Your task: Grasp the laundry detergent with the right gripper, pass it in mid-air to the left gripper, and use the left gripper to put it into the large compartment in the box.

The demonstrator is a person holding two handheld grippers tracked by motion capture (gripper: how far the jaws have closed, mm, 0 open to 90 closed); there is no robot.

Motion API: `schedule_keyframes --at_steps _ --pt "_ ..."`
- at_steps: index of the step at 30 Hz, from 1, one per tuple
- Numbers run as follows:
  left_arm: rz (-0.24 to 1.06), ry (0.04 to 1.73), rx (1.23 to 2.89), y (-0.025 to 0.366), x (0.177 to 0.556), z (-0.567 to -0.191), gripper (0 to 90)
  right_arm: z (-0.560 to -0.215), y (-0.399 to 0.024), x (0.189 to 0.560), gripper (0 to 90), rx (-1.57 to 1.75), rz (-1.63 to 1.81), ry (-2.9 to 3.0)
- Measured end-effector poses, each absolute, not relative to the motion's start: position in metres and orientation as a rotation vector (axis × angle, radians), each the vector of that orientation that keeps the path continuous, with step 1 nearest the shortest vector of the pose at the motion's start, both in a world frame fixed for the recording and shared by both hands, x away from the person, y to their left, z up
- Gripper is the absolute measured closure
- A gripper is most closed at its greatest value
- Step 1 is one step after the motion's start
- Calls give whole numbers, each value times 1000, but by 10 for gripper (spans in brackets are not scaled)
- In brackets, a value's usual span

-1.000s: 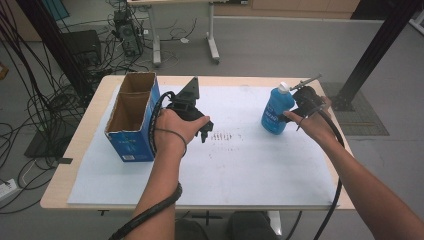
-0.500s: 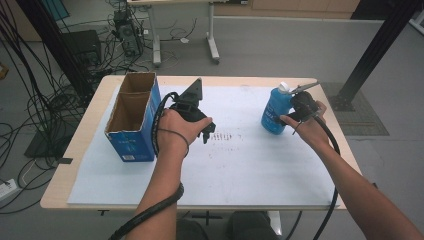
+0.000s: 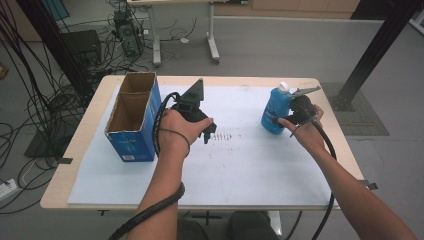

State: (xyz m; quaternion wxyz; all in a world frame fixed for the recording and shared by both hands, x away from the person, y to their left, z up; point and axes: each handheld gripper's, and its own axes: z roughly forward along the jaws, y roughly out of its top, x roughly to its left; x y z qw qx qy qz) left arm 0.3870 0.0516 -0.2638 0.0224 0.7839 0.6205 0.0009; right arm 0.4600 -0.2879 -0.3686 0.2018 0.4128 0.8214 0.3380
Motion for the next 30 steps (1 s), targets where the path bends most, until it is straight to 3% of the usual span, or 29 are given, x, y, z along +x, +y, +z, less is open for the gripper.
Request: schedule_keyframes --at_steps 30 --pt "-2 1928 2421 55 385 -264 61 -381 -283 462 23 1122 1004 2278"
